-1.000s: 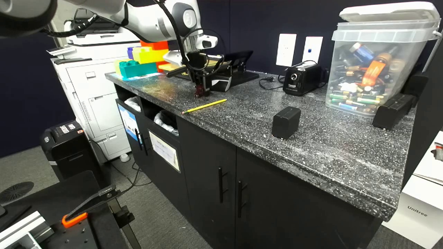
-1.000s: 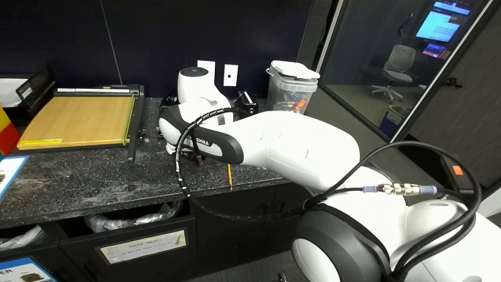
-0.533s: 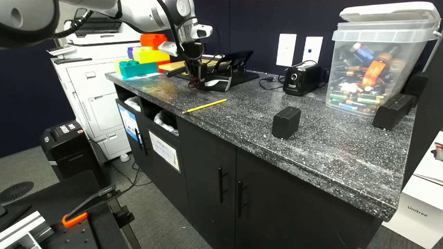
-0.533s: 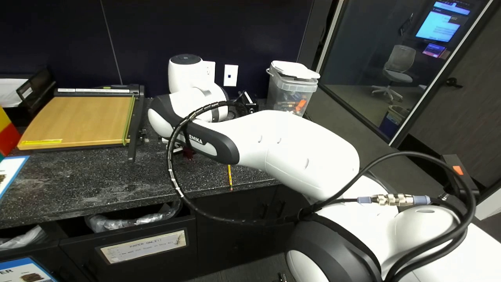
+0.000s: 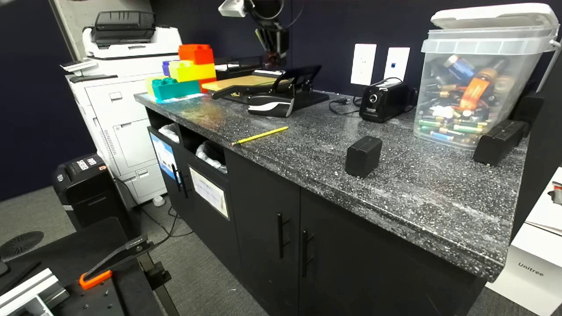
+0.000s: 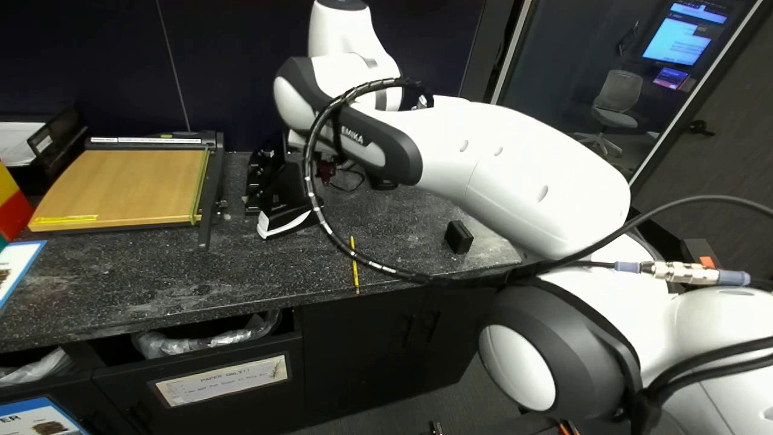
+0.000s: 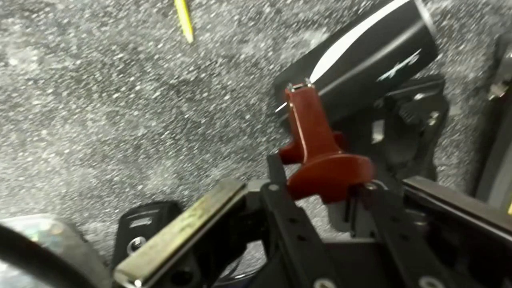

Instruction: Move the brown item to the right

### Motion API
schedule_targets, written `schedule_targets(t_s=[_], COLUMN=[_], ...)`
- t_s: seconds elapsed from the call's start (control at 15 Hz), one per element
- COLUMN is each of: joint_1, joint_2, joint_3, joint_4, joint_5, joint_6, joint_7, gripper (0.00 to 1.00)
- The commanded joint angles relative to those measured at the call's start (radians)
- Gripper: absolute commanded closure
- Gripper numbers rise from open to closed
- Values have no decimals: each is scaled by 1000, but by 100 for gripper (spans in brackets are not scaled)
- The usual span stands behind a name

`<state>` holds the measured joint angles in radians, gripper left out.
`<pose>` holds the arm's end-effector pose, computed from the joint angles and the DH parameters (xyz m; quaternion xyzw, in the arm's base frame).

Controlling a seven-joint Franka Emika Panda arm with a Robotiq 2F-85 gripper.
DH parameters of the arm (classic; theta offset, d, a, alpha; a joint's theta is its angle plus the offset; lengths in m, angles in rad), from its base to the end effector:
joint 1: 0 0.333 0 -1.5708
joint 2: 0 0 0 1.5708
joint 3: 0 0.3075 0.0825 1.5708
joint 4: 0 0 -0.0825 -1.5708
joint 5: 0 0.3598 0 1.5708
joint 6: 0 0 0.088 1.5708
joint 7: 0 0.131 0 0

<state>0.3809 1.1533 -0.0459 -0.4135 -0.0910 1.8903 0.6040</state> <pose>0.7498 0.2765 0.3710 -0.9788 0.1083 -0.1729 0.0167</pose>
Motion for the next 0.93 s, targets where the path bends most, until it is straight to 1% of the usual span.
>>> schedule_targets(t_s=[0.0,0.13,0.27,0.33,0.4,0.47,0.6,0.87], joint_1=[-120,-189,-233,-245,-254,-254,-238,-212], joint_2=[-27,-4,28,89,123,146,153,189], joint_3=[-21,-35,-44,-48,-48,-50,-47,-43], joint_4=[-15,-29,-59,9,39,44,-11,-6], joint_5=[15,9,8,6,6,4,3,5], joint_6=[-39,-30,-12,-46,-65,-65,-42,-49], joint_7=[5,2,9,14,15,19,21,19], gripper=[92,92,92,92,92,92,92,92])
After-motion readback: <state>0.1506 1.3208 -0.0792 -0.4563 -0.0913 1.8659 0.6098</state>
